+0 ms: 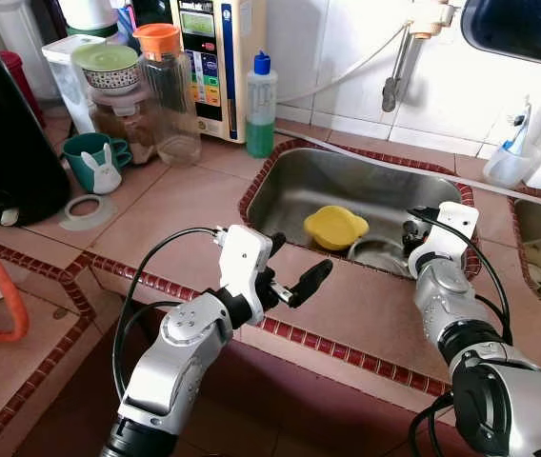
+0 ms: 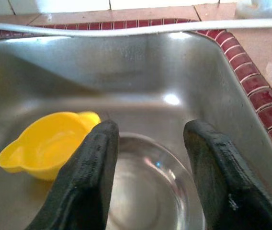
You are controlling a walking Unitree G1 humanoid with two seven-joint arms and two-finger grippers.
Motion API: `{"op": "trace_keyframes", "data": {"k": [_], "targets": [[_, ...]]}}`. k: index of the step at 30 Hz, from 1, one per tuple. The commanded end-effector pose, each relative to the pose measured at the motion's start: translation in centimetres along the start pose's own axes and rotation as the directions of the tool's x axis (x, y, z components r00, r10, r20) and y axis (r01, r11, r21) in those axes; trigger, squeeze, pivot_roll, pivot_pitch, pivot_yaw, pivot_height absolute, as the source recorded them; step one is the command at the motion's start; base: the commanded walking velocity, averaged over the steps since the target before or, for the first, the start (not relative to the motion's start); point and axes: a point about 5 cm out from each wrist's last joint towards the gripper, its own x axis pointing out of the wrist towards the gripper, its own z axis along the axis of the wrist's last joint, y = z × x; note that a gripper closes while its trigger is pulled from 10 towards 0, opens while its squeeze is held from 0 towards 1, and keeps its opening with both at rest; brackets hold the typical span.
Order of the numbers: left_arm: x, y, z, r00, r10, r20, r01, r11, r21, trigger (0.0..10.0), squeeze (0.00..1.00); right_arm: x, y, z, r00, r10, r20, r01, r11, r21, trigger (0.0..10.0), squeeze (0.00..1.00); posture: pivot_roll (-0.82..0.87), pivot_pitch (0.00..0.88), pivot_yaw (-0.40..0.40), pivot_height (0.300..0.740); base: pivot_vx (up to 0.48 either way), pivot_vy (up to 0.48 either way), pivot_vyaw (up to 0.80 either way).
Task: Kitchen organization
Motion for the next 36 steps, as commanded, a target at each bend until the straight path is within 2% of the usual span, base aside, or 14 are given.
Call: {"op": "trace_keyframes", "data": {"k": [1, 12, 15, 21, 24, 26, 30, 32, 35, 36], "targets": [[0.1, -0.1, 0.4, 1.0, -0.002, 0.013, 0.002, 1.0, 0.021, 10.0, 0.0, 0.2, 0.2, 0.4, 1.0, 0.004, -0.006, -0.004, 1.0, 0.026, 10.0, 1.0, 0.2, 0.0, 0.013, 0.74, 0.0, 0.0, 0.0], [0.4, 0.2, 0.3, 1.0, 0.027, 0.015, -0.027, 0.999, 0.023, 10.0, 0.0, 0.3, 0.7, 1.5, 0.998, 0.036, 0.047, -0.038, 0.998, 0.048, 10.0, 1.0, 0.18, 0.0, 0.008, 0.74, 0.0, 0.0, 0.0], [0.8, 1.1, 0.1, 0.994, 0.112, 0.003, -0.112, 0.993, 0.028, 10.0, 0.0, 0.0, 0.5, 1.7, 0.993, 0.06, 0.105, -0.063, 0.998, 0.023, 10.0, 1.0, 0.15, 0.0, 0.007, 0.74, 0.0, 0.0, 0.0], [1.2, 1.9, -0.4, 0.984, 0.176, -0.03, -0.175, 0.984, 0.032, 10.0, 0.0, -0.6, 0.2, 1.8, 0.982, 0.081, 0.173, -0.078, 0.997, -0.025, 10.0, 1.0, 0.12, 0.0, 0.014, 0.74, 0.0, 0.0, 0.0], [1.4, 2.4, -0.3, 0.975, 0.222, -0.027, -0.22, 0.975, 0.043, 10.0, 0.0, -1.3, -0.2, 2.0, 0.97, 0.098, 0.224, -0.086, 0.994, -0.061, 10.0, 1.0, 0.1, 0.0, 0.021, 0.74, 0.0, 0.0, 0.0], [1.7, 3.2, 0.4, 0.962, 0.273, 0.019, -0.274, 0.959, 0.08, 10.0, 0.0, -2.8, -0.6, 2.3, 0.951, 0.128, 0.28, -0.102, 0.989, -0.107, 10.0, 1.0, 0.09, 0.0, 0.026, 0.74, 0.0, 0.0, 0.0], [1.8, 3.8, 0.9, 0.95, 0.309, 0.035, -0.311, 0.945, 0.105, 10.0, 0.0, -3.7, -0.8, 2.5, 0.942, 0.144, 0.303, -0.108, 0.985, -0.132, 10.0, 1.0, 0.08, 0.0, 0.028, 0.74, 0.0, 0.0, 0.0], [1.8, 4.5, 1.0, 0.948, 0.317, 0.032, -0.319, 0.944, 0.08, 10.0, 0.0, -5.6, -0.9, 2.3, 0.936, 0.157, 0.314, -0.119, 0.984, -0.136, 10.0, 1.0, 0.06, 0.0, 0.033, 0.74, 0.0, 0.0, 0.0], [1.5, 5.0, 1.0, 0.941, 0.336, 0.029, -0.337, 0.94, 0.043, 10.0, 0.0, -7.4, -0.7, 2.0, 0.928, 0.176, 0.328, -0.137, 0.981, -0.139, 10.0, 1.0, 0.05, 0.0, 0.033, 0.74, 0.0, 0.0, 0.0], [1.5, 5.0, 1.0, 0.941, 0.336, 0.029, -0.337, 0.94, 0.043, 10.0, 0.0, -7.4, -0.7, 2.0, 0.928, 0.176, 0.328, -0.137, 0.981, -0.139, 10.0, 1.0, 0.05, 0.0, 0.033, 0.74, 0.0, 0.0, 0.0]]}}
